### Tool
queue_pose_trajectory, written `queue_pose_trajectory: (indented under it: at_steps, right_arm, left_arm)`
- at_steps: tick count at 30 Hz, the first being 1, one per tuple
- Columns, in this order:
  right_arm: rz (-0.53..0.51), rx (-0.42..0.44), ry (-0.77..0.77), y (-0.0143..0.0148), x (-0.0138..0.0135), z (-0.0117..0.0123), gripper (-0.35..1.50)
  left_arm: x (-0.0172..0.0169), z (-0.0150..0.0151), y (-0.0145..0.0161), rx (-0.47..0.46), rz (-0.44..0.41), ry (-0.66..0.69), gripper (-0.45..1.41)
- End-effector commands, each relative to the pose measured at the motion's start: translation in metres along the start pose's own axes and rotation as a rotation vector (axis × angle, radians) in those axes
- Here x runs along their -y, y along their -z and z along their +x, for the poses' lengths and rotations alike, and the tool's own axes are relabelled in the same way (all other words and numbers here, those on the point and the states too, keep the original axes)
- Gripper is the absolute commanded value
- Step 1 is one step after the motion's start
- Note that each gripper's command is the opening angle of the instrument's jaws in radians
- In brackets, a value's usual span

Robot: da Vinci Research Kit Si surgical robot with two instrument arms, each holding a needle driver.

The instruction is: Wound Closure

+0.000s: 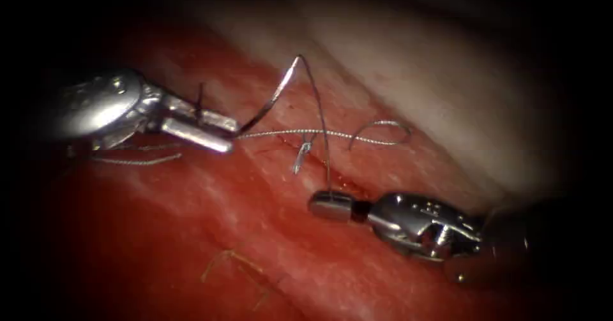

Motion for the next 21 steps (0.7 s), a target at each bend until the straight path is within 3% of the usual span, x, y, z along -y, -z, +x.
queue_pose_trajectory:
  at_steps: [1,3,18,20,21]
  right_arm:
    - [0.020,0.004,0.019,0.0003,0.0027,-0.0009,-0.35]
    - [0.039,0.007,0.027,0.0011,0.0050,-0.0006,-0.35]
    - [0.118,-0.051,0.024,0.0032,0.0128,0.0051,-0.35]
    - [0.122,-0.052,0.064,0.0030,0.0127,0.0052,-0.35]
    - [0.119,-0.062,0.116,0.0029,0.0122,0.0051,0.04]
  left_arm:
    - [-0.0007,-0.0013,-0.0002,0.004,-0.001,-0.005,-0.45]
    - [-0.0015,-0.0017,0.0004,0.007,-0.004,-0.010,-0.45]
    - [-0.0057,-0.0009,0.0018,0.014,0.008,-0.014,-0.45]
    - [-0.0057,-0.0008,0.0018,0.009,0.011,-0.013,-0.45]
    - [-0.0057,-0.0007,0.0018,0.006,0.012,-0.013,-0.45]
